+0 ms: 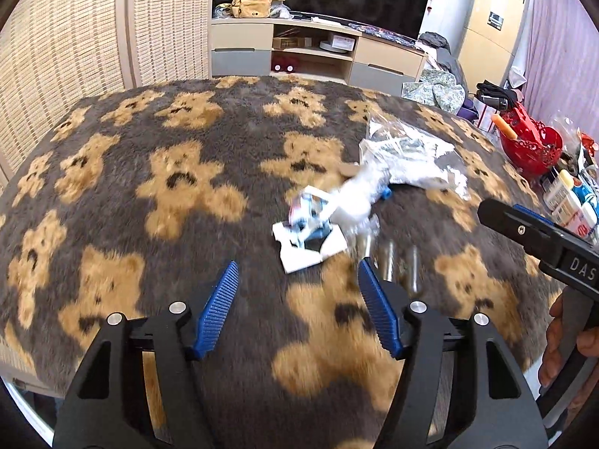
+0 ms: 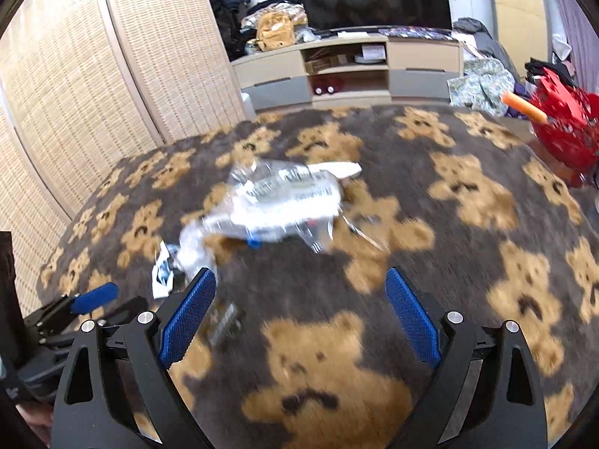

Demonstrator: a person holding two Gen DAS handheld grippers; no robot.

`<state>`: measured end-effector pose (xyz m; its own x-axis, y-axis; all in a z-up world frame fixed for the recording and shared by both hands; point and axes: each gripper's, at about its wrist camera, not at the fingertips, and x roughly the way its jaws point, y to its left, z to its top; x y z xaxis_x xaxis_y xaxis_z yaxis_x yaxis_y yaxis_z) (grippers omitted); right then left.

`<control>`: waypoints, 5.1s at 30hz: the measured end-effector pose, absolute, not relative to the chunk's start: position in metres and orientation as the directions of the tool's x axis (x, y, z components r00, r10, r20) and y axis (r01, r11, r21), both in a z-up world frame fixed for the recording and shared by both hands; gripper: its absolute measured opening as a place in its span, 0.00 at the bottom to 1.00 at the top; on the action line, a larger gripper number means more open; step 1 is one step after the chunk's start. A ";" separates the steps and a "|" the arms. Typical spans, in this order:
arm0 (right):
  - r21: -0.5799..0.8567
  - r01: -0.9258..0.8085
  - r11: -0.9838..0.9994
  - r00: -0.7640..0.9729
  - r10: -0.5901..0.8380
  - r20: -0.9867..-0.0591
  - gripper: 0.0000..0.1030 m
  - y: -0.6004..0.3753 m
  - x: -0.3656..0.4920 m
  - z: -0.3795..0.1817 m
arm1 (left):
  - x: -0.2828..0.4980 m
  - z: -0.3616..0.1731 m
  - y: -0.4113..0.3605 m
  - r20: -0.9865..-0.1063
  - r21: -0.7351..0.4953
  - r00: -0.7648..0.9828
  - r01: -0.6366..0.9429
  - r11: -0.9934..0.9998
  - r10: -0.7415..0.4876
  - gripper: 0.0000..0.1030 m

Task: Collect trash
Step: 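Raise both open tools back over the trash on the blanket, then grasp the clear plastic bag with the right tool while the left tool grasps a white-blue paper scrap, then lower the plastic bag and paper scrap into the metal bin and open both tools, then raise both open tools back over the metal cylinders on the blanket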

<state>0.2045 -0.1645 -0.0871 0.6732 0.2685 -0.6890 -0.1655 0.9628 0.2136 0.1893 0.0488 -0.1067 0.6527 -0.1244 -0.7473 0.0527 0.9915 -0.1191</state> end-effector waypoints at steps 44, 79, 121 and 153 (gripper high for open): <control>0.114 -0.201 0.973 0.532 0.206 -0.821 0.29 -0.155 0.256 -0.127 | 0.237 -0.135 0.038 -0.798 -0.114 0.576 0.144 0.983 -0.177 0.15; 0.232 -0.217 0.948 0.543 0.314 -0.779 0.07 -0.199 0.005 -0.094 | -0.008 -0.085 -0.020 -0.753 -0.116 0.613 0.234 0.965 -0.239 0.13; 0.233 -0.023 0.972 0.385 0.223 -0.895 0.89 -0.221 -0.001 -0.228 | -0.015 -0.240 -0.062 -0.896 -0.121 0.384 0.270 0.955 -0.222 0.74; 0.249 -0.126 0.960 0.630 0.271 -0.728 0.96 -0.203 0.154 -0.097 | 0.131 -0.114 0.002 -0.750 -0.112 0.636 0.147 0.983 -0.181 0.80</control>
<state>0.1539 -0.2034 -0.0967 0.6299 0.2712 -0.7278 -0.1259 0.9603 0.2488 0.1307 0.0016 -0.1143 0.6361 -0.1808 -0.7501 0.1471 0.9827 -0.1121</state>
